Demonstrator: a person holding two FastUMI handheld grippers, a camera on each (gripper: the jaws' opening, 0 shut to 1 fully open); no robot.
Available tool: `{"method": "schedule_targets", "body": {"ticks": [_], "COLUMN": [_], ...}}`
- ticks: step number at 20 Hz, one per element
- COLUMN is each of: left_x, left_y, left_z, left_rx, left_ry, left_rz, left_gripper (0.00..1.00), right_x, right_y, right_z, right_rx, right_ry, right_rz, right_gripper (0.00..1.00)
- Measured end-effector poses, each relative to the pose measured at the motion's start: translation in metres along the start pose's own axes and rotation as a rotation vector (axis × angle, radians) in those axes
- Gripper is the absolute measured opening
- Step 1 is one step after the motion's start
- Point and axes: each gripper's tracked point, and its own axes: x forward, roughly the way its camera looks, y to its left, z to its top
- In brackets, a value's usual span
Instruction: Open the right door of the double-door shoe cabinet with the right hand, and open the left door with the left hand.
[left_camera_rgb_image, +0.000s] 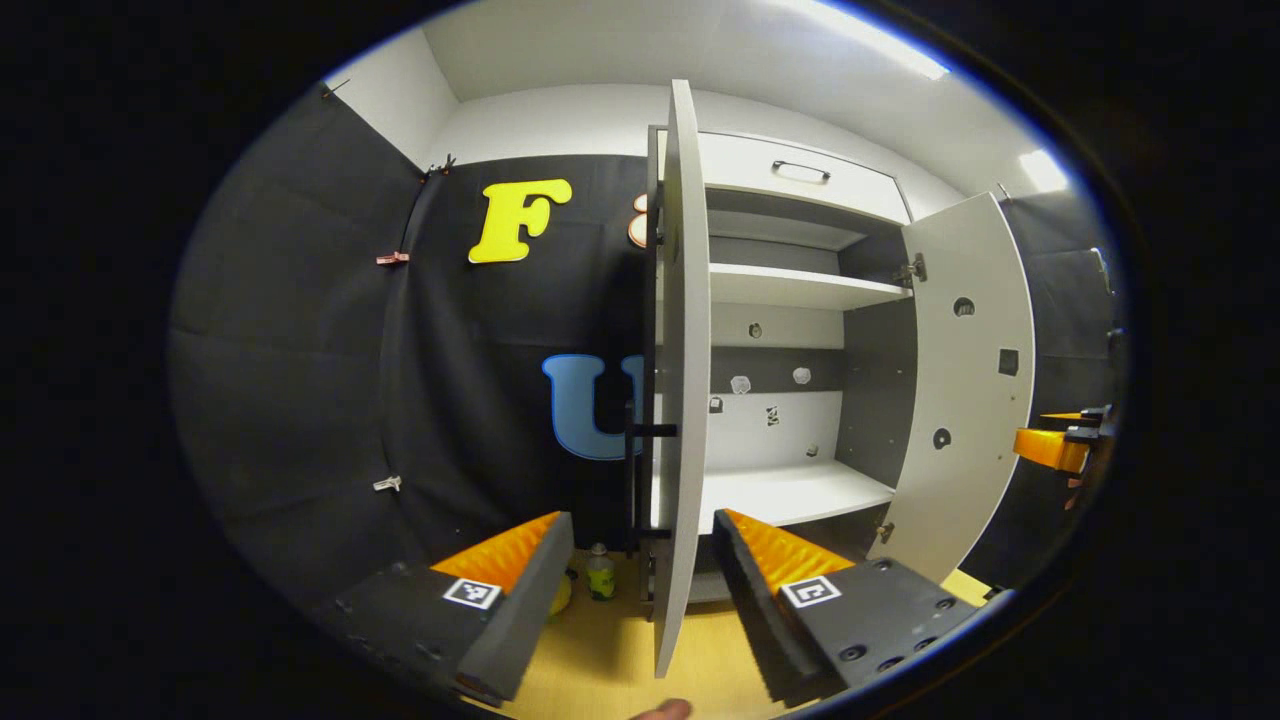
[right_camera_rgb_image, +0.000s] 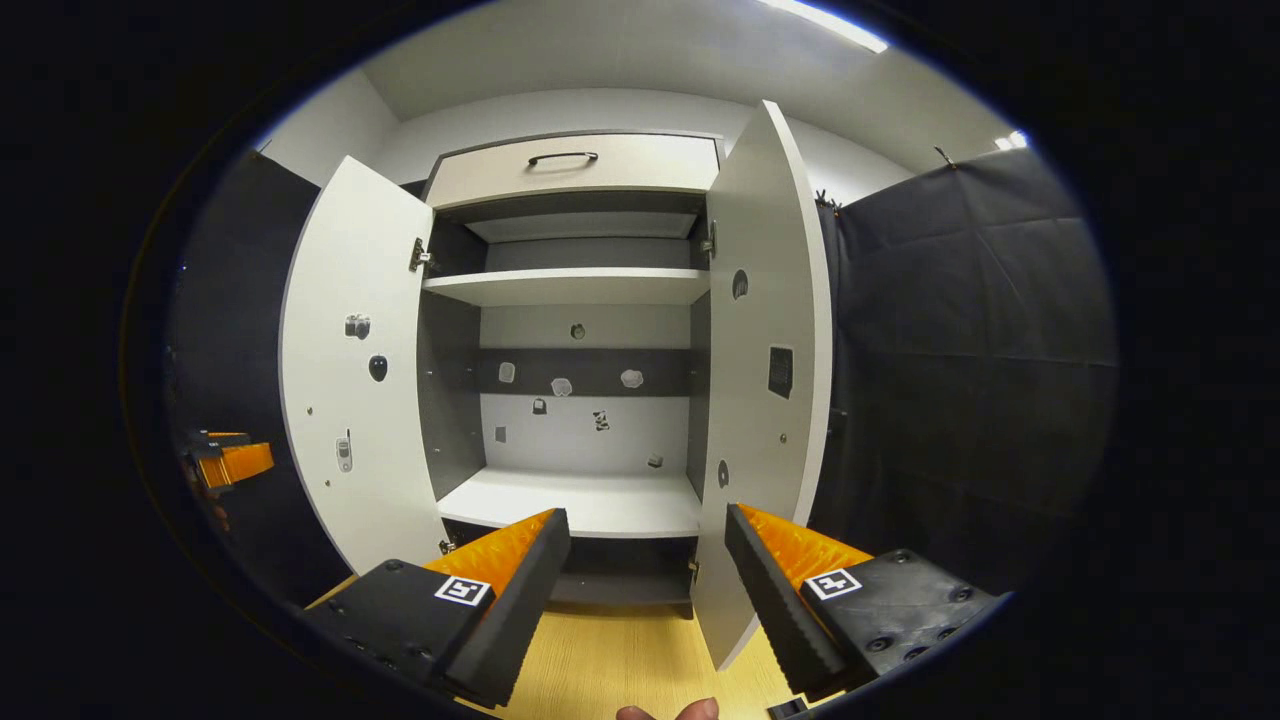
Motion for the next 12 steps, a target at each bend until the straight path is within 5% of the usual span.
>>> {"method": "schedule_targets", "body": {"ticks": [2,12], "left_x": [-0.004,-0.009], "left_y": [-0.003,-0.040], "left_z": [0.001,0.010], "left_rx": [-0.004,0.012], "left_ry": [-0.001,-0.025], "left_rz": [-0.002,-0.045], "left_gripper": [0.95,0.95], "right_x": [0.001,0.004], "right_y": [0.001,0.005], "right_z": [0.001,0.010], "right_rx": [-0.003,0.001], "right_ry": [0.000,-0.015], "right_rz": [0.001,0.001], "right_gripper": [0.98,0.98]}}
